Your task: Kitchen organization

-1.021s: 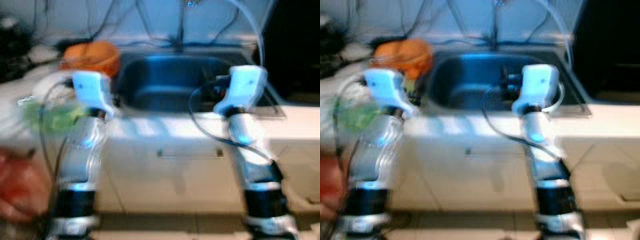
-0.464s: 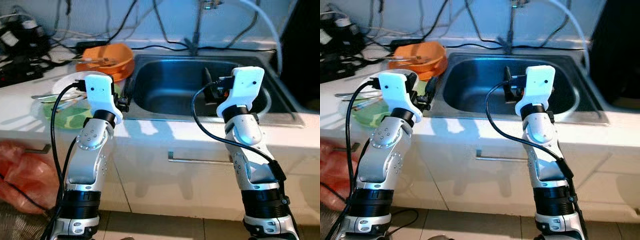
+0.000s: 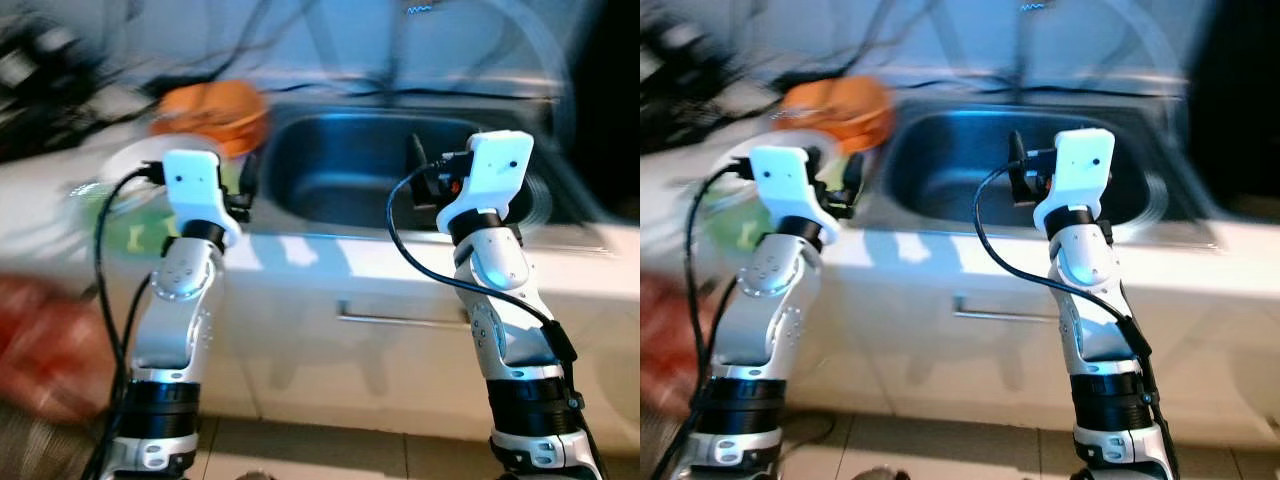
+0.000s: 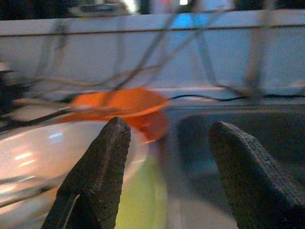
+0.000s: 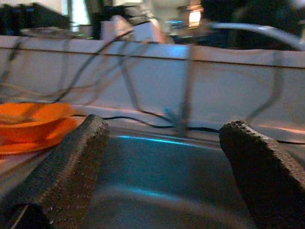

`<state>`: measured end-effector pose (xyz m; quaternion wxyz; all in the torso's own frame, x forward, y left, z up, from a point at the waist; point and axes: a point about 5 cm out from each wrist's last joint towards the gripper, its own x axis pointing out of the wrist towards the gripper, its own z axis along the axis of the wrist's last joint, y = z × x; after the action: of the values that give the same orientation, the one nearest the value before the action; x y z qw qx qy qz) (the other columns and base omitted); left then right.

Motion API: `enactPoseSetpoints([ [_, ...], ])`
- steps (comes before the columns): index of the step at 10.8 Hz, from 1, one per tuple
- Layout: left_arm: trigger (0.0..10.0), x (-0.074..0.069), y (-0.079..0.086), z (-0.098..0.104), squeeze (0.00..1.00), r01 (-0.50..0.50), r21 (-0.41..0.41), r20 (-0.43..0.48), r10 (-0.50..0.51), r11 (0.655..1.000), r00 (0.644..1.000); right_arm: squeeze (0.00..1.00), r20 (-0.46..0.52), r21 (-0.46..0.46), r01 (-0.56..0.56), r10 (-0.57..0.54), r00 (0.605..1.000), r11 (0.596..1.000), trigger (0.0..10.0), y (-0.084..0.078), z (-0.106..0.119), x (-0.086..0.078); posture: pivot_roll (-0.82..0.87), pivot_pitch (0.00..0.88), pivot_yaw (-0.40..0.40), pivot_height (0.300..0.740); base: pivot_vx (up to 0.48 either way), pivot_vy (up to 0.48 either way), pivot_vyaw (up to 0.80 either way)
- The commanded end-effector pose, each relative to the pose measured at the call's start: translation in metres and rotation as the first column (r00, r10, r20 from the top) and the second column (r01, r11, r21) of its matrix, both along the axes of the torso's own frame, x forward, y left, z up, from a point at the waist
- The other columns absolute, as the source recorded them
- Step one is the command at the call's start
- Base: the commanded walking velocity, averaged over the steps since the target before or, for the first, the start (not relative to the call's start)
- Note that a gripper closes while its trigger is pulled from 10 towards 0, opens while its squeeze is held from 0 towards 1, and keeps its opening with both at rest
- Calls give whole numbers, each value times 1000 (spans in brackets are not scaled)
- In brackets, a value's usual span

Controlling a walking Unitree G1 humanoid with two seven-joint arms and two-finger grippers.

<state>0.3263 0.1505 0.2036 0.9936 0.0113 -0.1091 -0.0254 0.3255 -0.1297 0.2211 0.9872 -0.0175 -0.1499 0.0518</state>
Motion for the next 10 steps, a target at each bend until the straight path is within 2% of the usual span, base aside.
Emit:
enactPoseSetpoints([
  [1,10000,-3,4,5,0,-24,20,31,23,1000,999,0,18,1,-18,18,1000,1000,10000,3,5,-2,-5,63,33,740,0,0,800],
  [2,10000,-6,0,12,0,-14,99,90,5,995,996,0,13,4,-26,26,1000,1000,10000,3,3,-1,-4,63,30,740,0,0,800],
  [4,10000,-7,-5,16,0,-5,112,111,-8,994,994,0,11,5,-28,28,1000,1000,10000,3,3,-1,-9,62,33,740,0,0,641],
  [7,10000,-8,-10,24,0,4,142,157,-26,990,987,0,6,15,-21,21,1000,1000,10000,1,1,-2,-11,62,36,740,0,0,0],
  [9,10000,-10,-8,41,0,0,135,180,-25,991,983,0,-1,22,-35,35,999,999,10000,2,1,-1,-11,62,36,740,0,0,0],
  [10,10000,-16,-1,46,0,2,155,206,-34,988,978,0,-39,45,-101,103,994,994,10000,6,-2,0,7,67,25,740,0,0,0],
])
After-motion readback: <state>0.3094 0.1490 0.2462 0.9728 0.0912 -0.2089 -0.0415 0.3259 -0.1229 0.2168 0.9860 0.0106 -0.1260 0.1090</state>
